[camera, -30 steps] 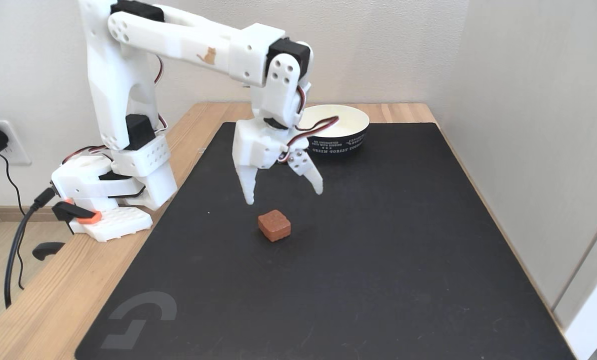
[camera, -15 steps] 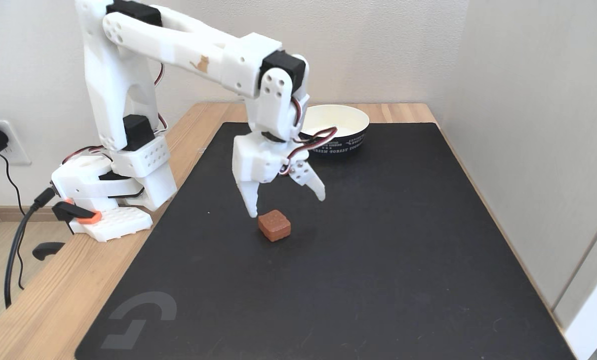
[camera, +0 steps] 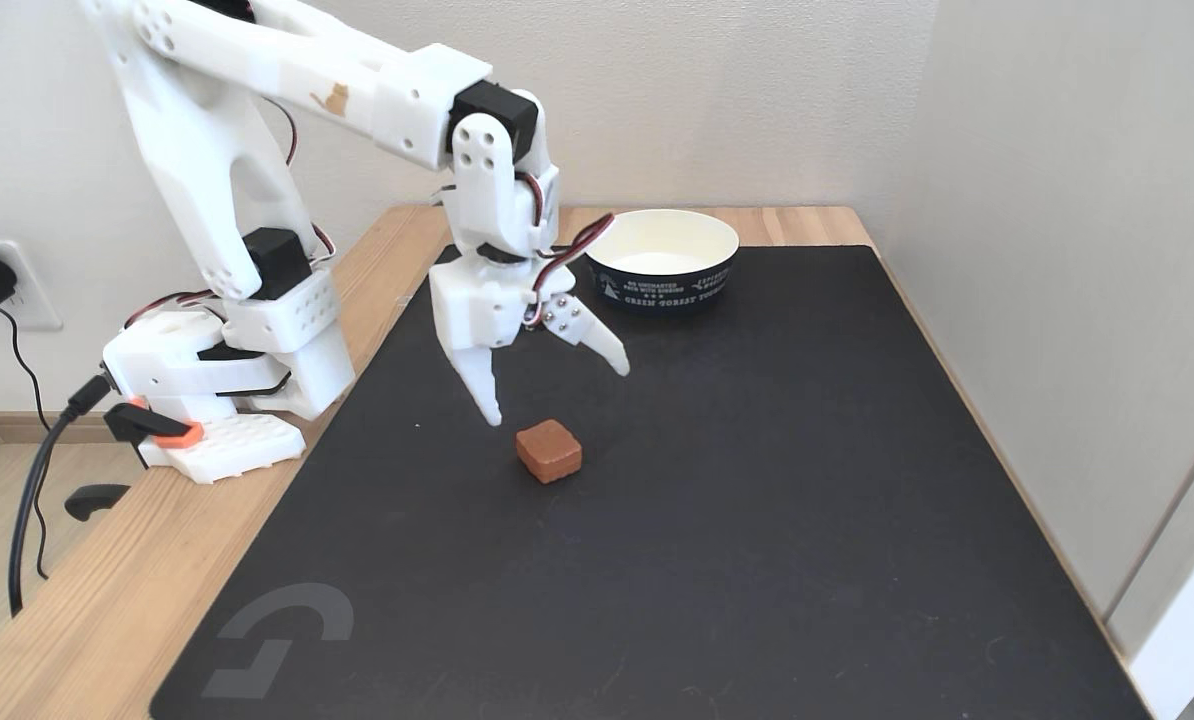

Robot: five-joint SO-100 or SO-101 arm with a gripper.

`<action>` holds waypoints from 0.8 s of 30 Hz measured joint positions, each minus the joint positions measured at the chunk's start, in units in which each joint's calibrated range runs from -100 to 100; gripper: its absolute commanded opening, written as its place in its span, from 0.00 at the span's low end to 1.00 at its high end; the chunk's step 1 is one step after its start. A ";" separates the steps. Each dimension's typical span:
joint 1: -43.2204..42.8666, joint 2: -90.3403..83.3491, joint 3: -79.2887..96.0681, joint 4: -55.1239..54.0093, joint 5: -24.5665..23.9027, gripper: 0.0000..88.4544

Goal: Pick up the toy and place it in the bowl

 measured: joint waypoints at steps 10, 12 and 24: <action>5.24 -7.41 1.04 2.11 0.00 0.50; 5.49 -8.24 2.27 1.77 0.00 0.50; 10.90 -8.66 11.53 -6.42 0.00 0.50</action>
